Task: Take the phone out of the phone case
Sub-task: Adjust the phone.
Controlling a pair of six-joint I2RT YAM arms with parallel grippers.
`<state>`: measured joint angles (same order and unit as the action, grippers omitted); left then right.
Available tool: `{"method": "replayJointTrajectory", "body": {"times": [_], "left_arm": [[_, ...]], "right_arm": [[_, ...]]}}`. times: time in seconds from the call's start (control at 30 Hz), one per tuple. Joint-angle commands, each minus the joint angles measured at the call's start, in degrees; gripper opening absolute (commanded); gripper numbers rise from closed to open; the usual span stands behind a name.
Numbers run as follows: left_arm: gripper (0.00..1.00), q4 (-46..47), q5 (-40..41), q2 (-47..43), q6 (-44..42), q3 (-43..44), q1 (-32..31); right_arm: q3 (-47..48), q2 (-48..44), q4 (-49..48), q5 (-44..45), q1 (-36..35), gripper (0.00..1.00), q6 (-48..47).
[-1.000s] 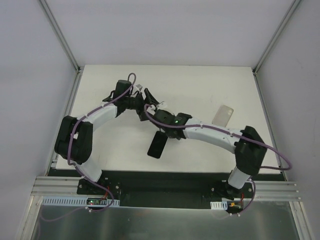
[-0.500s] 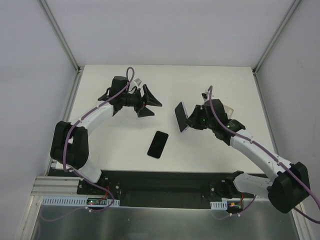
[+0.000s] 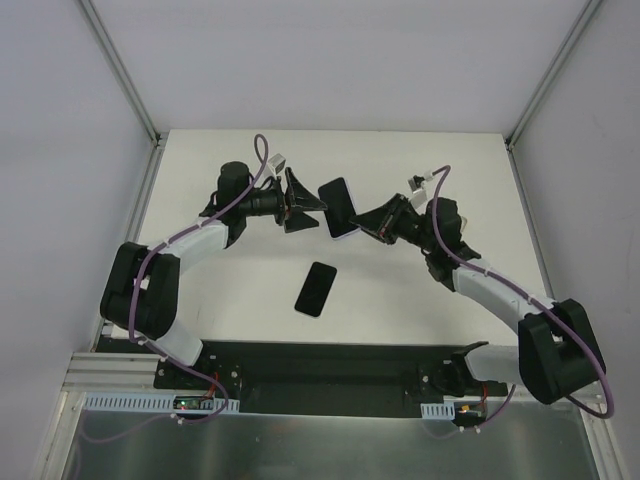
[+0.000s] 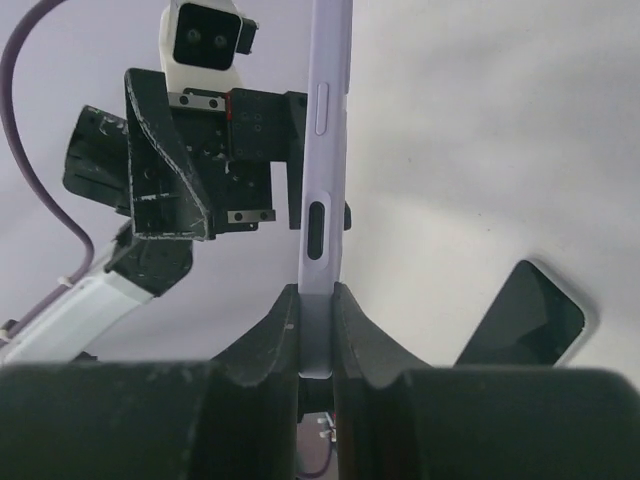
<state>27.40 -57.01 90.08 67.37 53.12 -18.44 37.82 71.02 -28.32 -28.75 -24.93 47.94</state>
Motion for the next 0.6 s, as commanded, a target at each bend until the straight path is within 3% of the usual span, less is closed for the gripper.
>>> {"method": "replayJointTrajectory", "body": {"times": [0.0, 0.13, 0.37, 0.57], "left_arm": [[0.78, 14.2, -2.8, 0.7, 5.4, -0.8, -0.5], [0.77, 20.9, -3.5, 2.6, 10.3, -1.3, -0.5], [0.72, 26.7, -2.9, 4.8, 14.2, -1.7, -0.5], [0.56, 26.2, -1.6, 4.0, 14.2, -1.2, -0.3]], "right_arm": [[-0.1, 2.7, -20.8, -6.0, 0.6, 0.01, 9.3], [-0.8, 5.5, -27.6, -7.3, 0.5, 0.01, 13.4], [-1.7, 17.4, -53.5, -8.4, 0.4, 0.01, 29.6], [-2.4, 20.3, -55.6, -7.9, -1.0, 0.01, 30.7]]}}
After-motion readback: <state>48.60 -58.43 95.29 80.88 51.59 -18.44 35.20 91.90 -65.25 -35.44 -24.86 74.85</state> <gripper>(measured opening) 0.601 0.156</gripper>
